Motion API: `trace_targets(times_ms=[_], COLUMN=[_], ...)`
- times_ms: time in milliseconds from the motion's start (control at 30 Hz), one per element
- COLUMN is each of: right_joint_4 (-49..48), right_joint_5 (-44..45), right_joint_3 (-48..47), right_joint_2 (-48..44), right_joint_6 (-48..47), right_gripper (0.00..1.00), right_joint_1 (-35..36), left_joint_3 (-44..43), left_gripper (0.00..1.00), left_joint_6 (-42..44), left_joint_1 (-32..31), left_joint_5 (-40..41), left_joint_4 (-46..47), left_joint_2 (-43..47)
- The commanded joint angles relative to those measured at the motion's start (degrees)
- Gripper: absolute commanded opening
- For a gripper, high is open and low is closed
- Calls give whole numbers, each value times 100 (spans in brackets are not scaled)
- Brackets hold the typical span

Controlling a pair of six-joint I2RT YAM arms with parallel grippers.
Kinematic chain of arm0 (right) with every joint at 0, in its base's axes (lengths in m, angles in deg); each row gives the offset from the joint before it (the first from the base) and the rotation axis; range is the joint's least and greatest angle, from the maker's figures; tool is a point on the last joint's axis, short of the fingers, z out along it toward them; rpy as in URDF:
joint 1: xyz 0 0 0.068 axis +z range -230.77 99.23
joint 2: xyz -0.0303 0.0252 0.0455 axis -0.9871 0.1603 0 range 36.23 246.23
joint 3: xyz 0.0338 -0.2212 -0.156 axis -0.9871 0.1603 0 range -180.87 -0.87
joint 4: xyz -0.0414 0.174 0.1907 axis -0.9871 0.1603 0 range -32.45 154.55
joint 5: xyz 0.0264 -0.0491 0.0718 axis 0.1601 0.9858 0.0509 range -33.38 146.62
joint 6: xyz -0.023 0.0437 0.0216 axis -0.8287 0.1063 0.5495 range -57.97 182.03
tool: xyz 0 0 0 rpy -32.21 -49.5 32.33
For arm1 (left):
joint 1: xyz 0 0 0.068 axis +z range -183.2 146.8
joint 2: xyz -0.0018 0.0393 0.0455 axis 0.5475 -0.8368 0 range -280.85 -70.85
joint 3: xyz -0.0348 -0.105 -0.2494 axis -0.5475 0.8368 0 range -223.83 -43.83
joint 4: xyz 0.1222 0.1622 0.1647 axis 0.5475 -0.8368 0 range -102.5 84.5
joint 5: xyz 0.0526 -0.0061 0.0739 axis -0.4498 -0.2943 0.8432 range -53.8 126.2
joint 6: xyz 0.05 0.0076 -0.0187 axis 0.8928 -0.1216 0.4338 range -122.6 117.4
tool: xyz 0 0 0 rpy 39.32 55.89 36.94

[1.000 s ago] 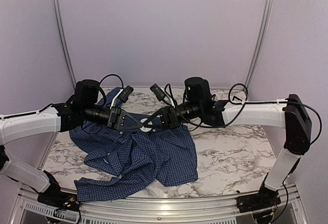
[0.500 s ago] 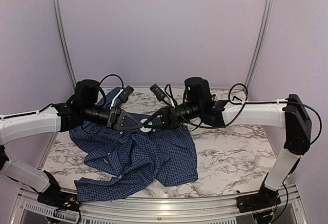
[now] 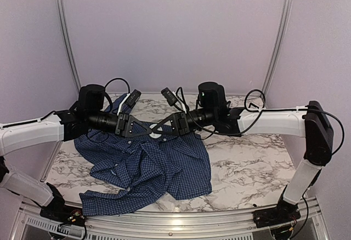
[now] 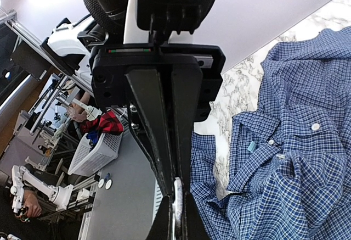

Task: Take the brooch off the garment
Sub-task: Close the brooch securely.

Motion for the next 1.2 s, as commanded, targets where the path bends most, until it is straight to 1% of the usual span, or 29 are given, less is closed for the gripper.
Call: trace_targets(times_ms=[0,333,500,900,1167], right_joint_4=[-695,-838,-973,-996,-957], right_joint_5=[780,999,1122,1218,1237], right_joint_3=[-106,-98,-75,-53,-28], right_joint_2=[55,91,83,4,-104], right_joint_6=[186,388,498,510,469], right_gripper=[2,3,5,7,13], right_joint_1=[190,207,219,218,218], left_joint_3=[22,97,111,119,93], left_gripper=[0,0,0,0,0], left_joint_6=[-119,-151,-155,-87,-61], left_joint_1=[-165,-164,-169,-164,-156], left_joint_5=[-43,95,168,232,218], left_joint_4=[280,299,319,213,184], left_joint_2=[54,111,118,146,119])
